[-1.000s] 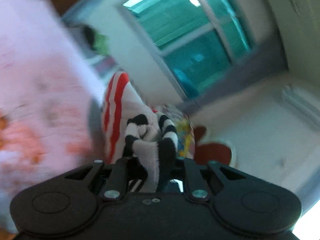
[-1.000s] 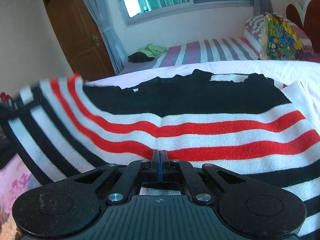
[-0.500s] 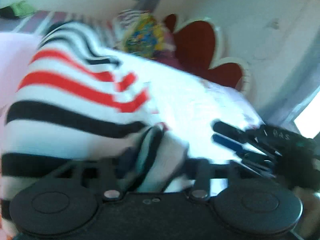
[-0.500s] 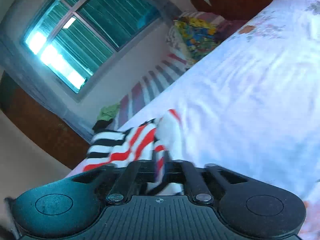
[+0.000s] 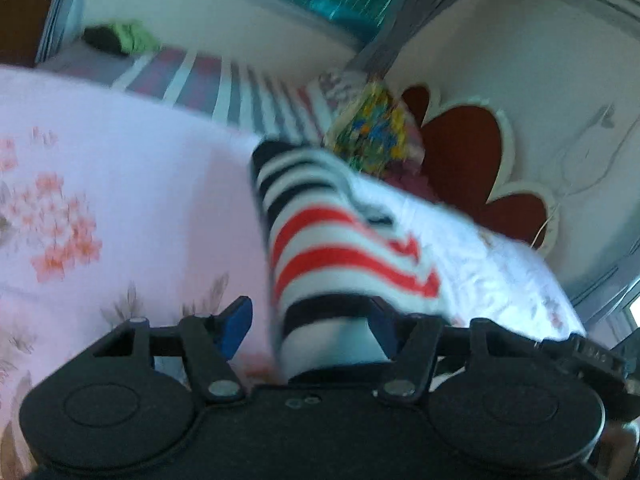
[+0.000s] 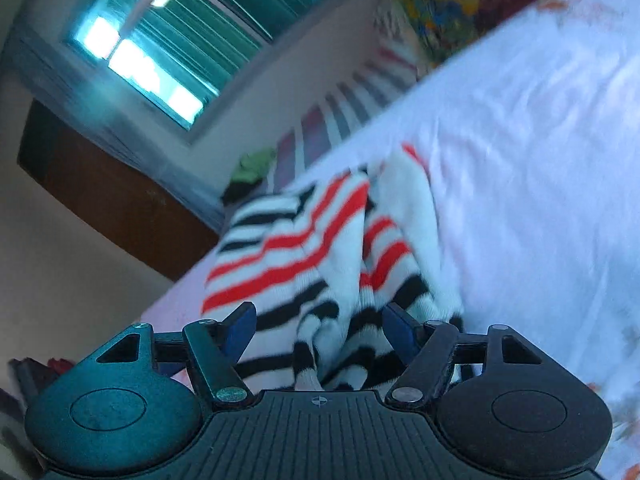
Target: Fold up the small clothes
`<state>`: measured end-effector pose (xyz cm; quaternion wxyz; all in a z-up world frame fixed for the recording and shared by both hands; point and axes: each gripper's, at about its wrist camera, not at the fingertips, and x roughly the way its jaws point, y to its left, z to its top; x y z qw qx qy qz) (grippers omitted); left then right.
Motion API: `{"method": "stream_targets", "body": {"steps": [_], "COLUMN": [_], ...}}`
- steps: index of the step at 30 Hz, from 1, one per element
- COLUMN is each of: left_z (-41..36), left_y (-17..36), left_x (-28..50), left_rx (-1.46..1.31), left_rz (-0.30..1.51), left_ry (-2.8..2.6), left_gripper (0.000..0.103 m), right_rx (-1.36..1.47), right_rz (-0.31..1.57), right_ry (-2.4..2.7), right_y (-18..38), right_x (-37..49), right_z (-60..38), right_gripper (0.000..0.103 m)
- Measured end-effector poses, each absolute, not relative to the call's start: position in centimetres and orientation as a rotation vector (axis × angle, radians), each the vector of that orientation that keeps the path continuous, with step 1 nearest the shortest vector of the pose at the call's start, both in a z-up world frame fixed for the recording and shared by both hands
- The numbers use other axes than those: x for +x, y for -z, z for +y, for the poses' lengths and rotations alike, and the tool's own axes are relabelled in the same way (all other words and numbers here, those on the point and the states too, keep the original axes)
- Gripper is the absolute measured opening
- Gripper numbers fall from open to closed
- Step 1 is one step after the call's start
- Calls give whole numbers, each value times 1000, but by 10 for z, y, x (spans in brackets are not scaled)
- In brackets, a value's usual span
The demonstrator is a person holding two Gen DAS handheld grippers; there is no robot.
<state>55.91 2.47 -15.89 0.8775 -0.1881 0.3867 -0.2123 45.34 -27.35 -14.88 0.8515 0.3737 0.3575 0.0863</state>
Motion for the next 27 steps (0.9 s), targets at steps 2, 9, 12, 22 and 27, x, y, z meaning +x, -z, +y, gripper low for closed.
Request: {"method": "stream_targets", "body": {"steps": [2,9,12,22,27], "left_z": [26,34,38,24,-4], "left_y": [170,176,165,155,151], "left_x": [562,555,554,581,585], "left_rx": [-384,-398,-367,-335,-277], "left_rz": [829,841,815,787,774], "left_ry": [426,422,418,408,455], "left_gripper": [61,65,63,50,54], "right_rx": [810,773,659,117,61], "right_rz": [789,835,834,660,543], "right_ry": [-175,-195,-184,-153,-70], "right_y": [158,166,160,127,111], "right_x": [460,486,491,474,455], "right_z": [-274,-262,-249,-193,-207], "right_gripper": [66,48,31,23,23]}}
